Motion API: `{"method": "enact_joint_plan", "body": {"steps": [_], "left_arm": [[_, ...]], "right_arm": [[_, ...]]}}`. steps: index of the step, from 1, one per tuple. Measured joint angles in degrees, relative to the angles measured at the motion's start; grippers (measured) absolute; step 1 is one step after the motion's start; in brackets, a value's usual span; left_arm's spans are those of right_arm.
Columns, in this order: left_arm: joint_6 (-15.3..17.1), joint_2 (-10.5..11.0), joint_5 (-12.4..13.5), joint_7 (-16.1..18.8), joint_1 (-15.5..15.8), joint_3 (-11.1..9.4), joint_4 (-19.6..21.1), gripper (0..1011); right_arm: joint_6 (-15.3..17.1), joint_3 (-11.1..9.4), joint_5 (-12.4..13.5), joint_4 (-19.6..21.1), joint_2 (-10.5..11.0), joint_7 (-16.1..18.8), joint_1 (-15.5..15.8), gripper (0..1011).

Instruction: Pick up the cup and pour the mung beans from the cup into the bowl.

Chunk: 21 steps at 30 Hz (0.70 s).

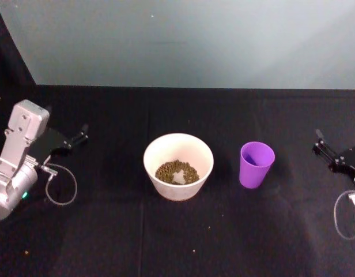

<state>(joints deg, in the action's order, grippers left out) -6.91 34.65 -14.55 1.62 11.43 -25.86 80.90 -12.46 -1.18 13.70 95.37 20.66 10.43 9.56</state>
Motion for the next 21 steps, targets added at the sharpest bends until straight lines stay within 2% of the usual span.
{"method": "enact_joint_plan", "body": {"steps": [21], "left_arm": [[0.0,0.0,0.0,0.0,0.0,0.0,0.0,1000]], "right_arm": [[0.4,0.1,0.3,0.2,0.0,-0.2,0.0,1002]]}}
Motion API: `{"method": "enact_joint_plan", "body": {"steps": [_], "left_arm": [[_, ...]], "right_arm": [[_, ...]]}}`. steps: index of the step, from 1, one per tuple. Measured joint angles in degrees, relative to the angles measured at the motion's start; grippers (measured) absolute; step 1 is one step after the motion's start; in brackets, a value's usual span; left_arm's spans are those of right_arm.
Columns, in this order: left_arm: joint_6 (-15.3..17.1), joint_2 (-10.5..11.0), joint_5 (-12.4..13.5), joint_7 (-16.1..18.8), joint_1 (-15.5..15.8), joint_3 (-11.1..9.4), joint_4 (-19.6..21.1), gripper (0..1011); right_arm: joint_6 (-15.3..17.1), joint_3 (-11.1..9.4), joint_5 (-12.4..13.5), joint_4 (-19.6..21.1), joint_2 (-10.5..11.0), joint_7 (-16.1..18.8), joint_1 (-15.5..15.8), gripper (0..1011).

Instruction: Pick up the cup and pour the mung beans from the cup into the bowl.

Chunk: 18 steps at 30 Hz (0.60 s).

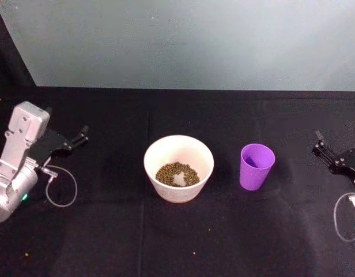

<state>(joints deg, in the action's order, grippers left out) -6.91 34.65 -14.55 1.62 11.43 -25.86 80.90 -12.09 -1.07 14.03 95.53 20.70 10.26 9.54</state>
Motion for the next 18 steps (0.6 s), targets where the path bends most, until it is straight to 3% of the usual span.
{"method": "enact_joint_plan", "body": {"steps": [18], "left_arm": [[0.0,0.0,0.0,0.0,0.0,0.0,0.0,1000]], "right_arm": [[0.1,0.0,0.1,0.0,0.0,0.0,0.0,1002]]}}
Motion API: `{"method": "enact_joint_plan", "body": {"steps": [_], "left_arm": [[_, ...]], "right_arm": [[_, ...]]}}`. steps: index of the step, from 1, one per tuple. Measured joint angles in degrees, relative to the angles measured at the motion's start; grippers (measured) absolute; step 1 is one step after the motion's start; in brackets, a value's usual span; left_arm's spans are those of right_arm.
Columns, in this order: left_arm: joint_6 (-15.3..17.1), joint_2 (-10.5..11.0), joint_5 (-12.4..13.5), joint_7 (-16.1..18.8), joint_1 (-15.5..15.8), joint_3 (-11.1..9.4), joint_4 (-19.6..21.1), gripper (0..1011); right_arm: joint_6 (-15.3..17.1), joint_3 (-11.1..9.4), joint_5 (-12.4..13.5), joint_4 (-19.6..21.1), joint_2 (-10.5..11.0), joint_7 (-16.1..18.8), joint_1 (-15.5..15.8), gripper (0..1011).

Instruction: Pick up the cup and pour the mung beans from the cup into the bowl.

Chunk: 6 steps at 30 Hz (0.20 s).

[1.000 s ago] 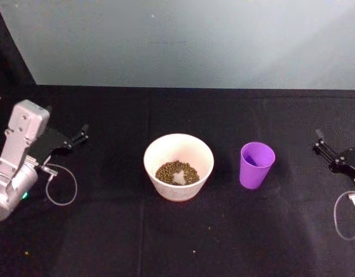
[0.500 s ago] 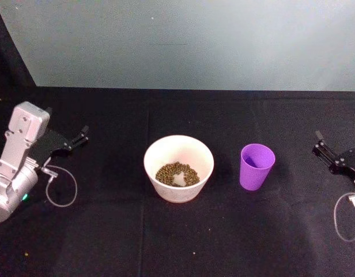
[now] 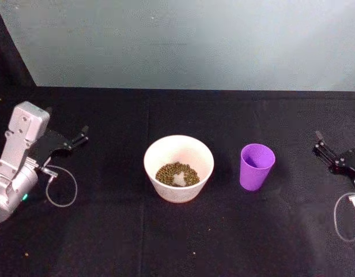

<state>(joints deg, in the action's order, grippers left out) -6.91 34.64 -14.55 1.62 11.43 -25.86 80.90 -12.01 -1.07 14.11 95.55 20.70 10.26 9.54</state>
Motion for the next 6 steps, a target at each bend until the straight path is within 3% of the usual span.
{"method": "enact_joint_plan", "body": {"steps": [6], "left_arm": [[0.0,0.0,0.0,0.0,0.0,0.0,0.0,1000]], "right_arm": [[0.0,0.0,0.0,0.0,0.0,0.0,0.0,1002]]}}
